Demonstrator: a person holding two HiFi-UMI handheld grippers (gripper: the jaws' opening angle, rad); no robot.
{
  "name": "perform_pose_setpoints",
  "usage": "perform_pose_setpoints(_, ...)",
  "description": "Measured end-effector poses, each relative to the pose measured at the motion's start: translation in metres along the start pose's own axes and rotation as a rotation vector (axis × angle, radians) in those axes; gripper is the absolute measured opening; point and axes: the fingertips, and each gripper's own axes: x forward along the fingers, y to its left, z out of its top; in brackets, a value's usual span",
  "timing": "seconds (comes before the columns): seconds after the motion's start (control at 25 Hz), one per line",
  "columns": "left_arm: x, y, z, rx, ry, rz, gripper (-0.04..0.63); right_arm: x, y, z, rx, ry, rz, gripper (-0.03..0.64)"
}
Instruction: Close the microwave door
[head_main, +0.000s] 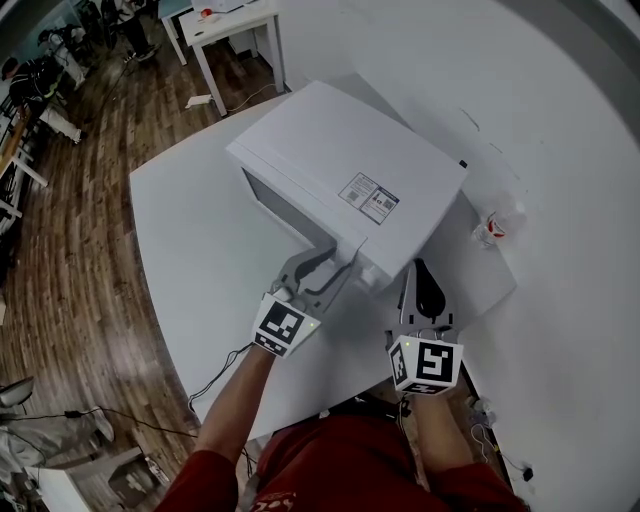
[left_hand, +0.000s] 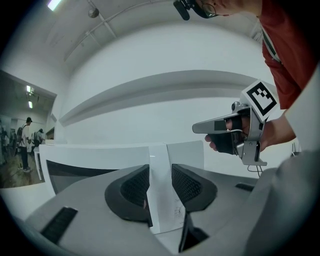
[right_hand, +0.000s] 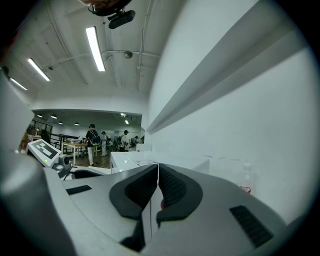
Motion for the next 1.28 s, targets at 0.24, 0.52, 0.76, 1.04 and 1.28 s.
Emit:
perform_pose_setpoints(0.24, -0.042, 0.021, 0.019, 0.009, -0.033, 0.138, 0.15, 0.001, 0.028, 0.009, -0.001, -0.024, 0.048, 0.028)
perform_pose_setpoints(0.52, -0.113, 0.063, 0.045, -0.005, -0.09, 0.441, 0.15, 0.007, 0.08, 0.02, -0.003, -0.046, 0.149, 0.028)
perform_pose_setpoints(0.76, -0.175, 0.084, 0.055, -0.036, -0.1, 0.613, 0.143, 0.007, 0.128, 0.028, -0.003, -0.055, 0.246, 0.028)
perform_pose_setpoints(1.04, -0.245, 0.096, 0.058, -0.051, -0.114, 0.776, 0.104, 0.007, 0.194, 0.036, 0.013, -0.083, 0.376, 0.028)
perform_pose_setpoints(1.28, -0.3, 0.098, 0.057, -0.057, -0.115, 0.887, 0.059, 0.003, 0.251, 0.044, 0.029, -0.094, 0.474, 0.028)
